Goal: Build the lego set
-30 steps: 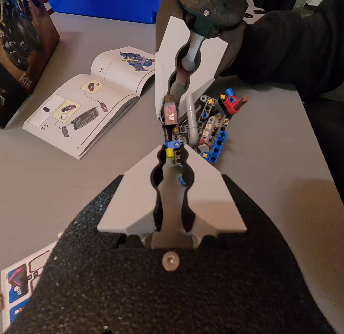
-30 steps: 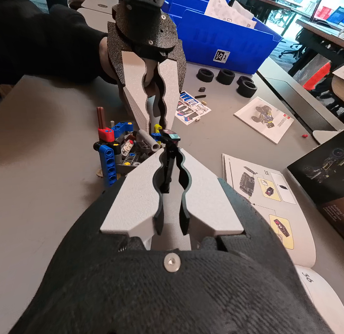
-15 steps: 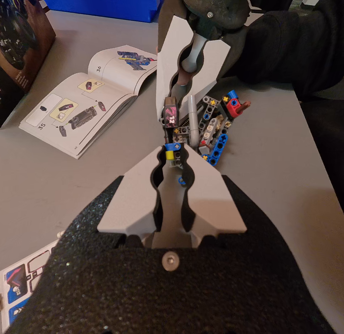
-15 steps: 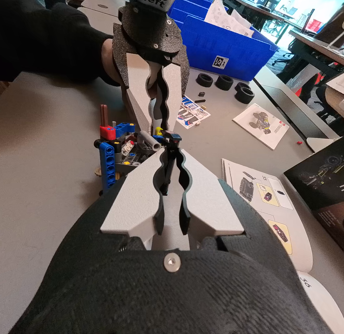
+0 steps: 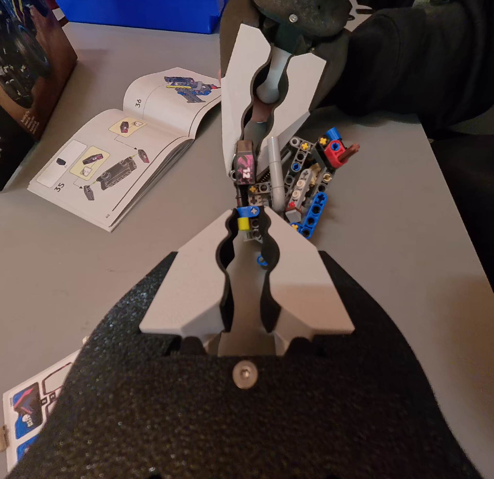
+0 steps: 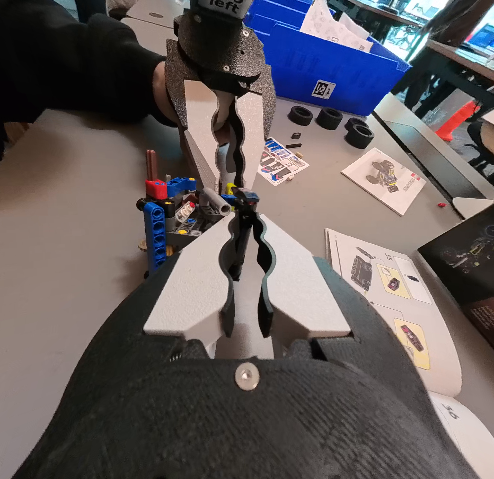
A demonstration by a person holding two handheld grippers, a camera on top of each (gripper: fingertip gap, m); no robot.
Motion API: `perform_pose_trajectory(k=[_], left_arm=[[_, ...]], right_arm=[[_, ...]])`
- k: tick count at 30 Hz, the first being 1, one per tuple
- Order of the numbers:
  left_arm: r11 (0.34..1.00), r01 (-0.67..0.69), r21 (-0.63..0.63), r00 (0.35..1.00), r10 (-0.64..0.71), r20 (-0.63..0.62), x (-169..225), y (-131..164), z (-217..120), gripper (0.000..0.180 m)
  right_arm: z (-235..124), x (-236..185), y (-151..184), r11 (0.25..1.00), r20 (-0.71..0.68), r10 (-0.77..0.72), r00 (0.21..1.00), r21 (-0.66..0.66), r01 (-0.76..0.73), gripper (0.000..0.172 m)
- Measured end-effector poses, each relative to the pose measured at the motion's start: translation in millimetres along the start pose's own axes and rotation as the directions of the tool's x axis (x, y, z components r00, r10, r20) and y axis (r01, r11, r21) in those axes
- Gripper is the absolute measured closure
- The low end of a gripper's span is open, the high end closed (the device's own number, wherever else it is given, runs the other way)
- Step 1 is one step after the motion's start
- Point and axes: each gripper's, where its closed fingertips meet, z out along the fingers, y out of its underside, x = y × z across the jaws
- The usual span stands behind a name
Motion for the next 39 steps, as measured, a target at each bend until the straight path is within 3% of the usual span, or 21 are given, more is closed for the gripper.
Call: perform_pose_trajectory(k=[21, 28, 33, 39], left_arm=[[1.000, -0.020, -0.012, 0.999, 0.020, -0.035, 5, 3, -1, 0.168], [1.000, 0.028, 0.007, 0.997, -0.028, -0.068, 8, 1, -2, 0.165], [0.999, 0.037, 0.029, 0.994, -0.033, -0.108, 13, 1, -11, 0.163], [0.999, -0.047, 0.019, 0.997, 0.048, -0.055, 16, 1, -6, 0.167]], right_arm=[[6, -5, -2, 0.990, 0.041, -0.038, 0.998, -0.131, 0.043, 0.164], [0, -3, 0, 1.000, -0.008, 0.018, 1.000, -0.012, -0.018, 0.164], [-4, -9, -12, 0.997, -0.028, -0.036, 0.999, 0.070, 0.038, 0.165], [-5, -12, -12, 0.994, -0.036, -0.076, 0.996, 0.070, 0.078, 0.164]])
